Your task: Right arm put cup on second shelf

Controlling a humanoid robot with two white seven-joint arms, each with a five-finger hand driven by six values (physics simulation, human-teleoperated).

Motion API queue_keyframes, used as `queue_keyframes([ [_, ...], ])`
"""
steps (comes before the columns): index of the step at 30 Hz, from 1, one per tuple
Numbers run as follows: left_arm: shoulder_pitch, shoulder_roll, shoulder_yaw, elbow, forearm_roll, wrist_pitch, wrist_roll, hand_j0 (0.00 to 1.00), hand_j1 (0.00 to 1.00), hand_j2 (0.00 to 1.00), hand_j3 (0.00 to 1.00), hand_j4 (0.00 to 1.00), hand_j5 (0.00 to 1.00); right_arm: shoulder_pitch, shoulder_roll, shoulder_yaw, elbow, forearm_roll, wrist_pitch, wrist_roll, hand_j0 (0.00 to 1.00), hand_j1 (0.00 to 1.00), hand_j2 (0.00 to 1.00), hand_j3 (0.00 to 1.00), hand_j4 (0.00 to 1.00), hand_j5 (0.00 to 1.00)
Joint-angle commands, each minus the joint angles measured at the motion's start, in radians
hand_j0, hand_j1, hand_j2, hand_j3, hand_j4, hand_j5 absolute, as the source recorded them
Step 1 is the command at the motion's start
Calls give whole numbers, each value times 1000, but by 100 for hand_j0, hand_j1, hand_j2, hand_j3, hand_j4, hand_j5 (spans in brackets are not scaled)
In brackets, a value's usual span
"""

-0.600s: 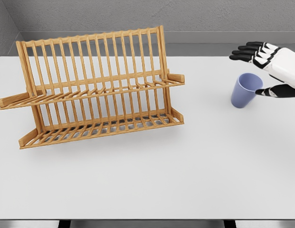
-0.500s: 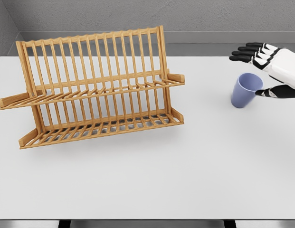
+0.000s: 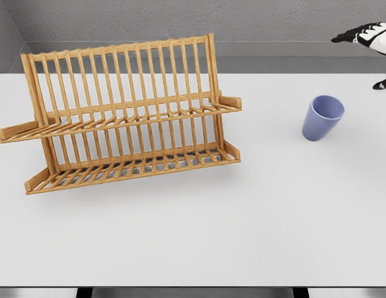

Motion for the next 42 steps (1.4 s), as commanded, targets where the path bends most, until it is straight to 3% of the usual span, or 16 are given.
queue_keyframes([
  [1,0,0,0,0,0,0,0,100,100,100,100,100,100,-5,61,143,115,0,0,31,100,100,100,100,100,100],
  [4,0,0,0,0,0,0,0,100,100,100,100,100,100,-57,71,251,199,-1,2,31,100,100,100,100,100,100],
  [9,0,0,0,0,0,0,0,100,100,100,100,100,100,-71,71,271,288,-1,0,31,100,100,100,100,100,100],
  [18,0,0,0,0,0,0,0,100,100,100,100,100,100,-124,126,354,296,0,2,31,100,100,100,100,100,100],
  [21,0,0,0,0,0,0,0,100,100,100,100,100,100,-147,156,389,348,0,2,31,100,100,100,100,100,100],
  [33,0,0,0,0,0,0,0,100,100,100,100,100,100,-149,170,395,365,2,2,31,100,100,100,100,100,100],
  [36,0,0,0,0,0,0,0,100,100,100,100,100,100,-150,172,395,365,2,2,31,80,80,80,80,80,80],
  [42,0,0,0,0,0,0,0,100,100,100,100,100,100,-149,170,395,362,2,0,31,65,65,65,65,65,65],
])
